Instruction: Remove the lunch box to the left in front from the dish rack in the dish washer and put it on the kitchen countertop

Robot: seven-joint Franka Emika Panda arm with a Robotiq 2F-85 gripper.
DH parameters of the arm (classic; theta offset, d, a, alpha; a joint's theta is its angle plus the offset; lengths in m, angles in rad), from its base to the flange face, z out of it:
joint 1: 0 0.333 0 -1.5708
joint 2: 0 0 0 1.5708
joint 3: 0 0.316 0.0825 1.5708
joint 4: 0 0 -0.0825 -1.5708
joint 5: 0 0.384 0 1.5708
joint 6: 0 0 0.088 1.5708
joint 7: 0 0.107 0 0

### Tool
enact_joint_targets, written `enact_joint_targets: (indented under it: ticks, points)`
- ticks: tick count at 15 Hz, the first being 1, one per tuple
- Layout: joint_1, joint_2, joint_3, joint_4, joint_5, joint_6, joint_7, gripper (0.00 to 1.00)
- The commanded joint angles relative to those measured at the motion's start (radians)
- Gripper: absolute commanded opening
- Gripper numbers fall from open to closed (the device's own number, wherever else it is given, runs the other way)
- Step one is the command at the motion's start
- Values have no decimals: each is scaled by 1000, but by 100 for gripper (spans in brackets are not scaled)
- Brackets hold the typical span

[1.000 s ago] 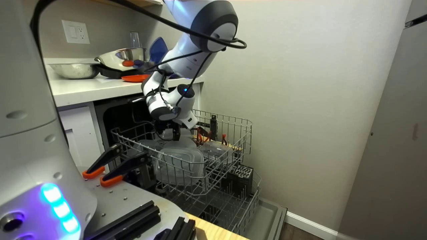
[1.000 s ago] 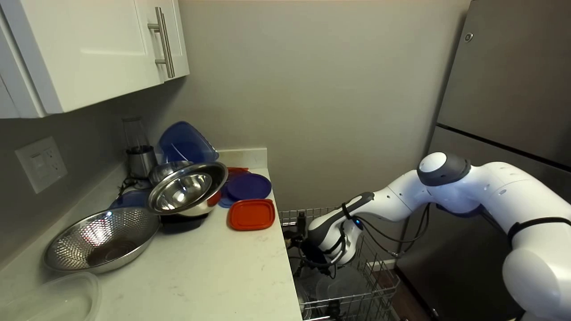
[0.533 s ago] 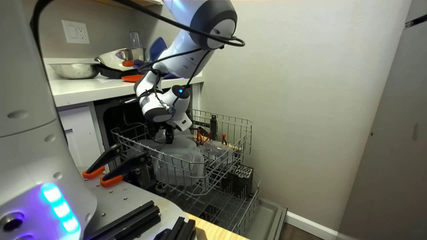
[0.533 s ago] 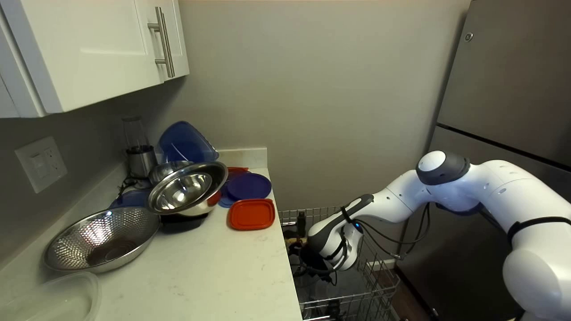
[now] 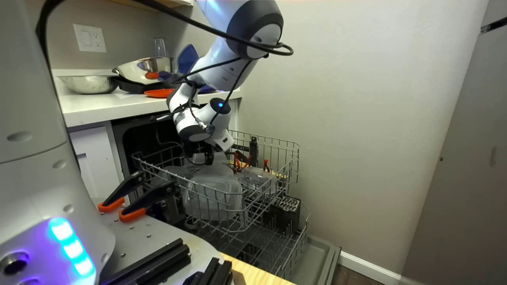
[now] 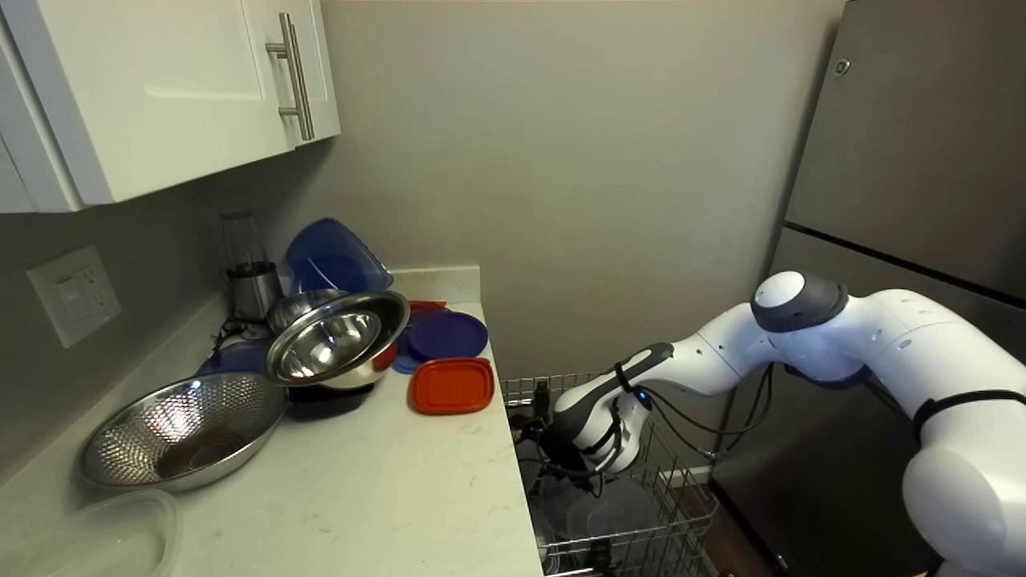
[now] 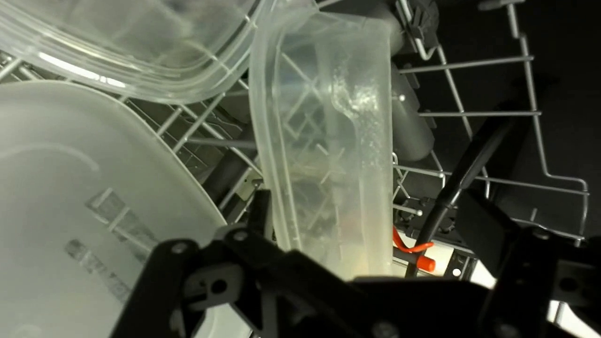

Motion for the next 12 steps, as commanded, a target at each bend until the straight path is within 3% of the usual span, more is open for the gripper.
enact_joint_targets:
  ticks: [1, 8, 12]
  points:
    - [-7, 33, 21, -10, -26, -2, 17, 100]
    - [66, -15, -17, -16, 21, -4, 33, 100]
    - [44, 20, 5, -4, -16, -5, 18, 100]
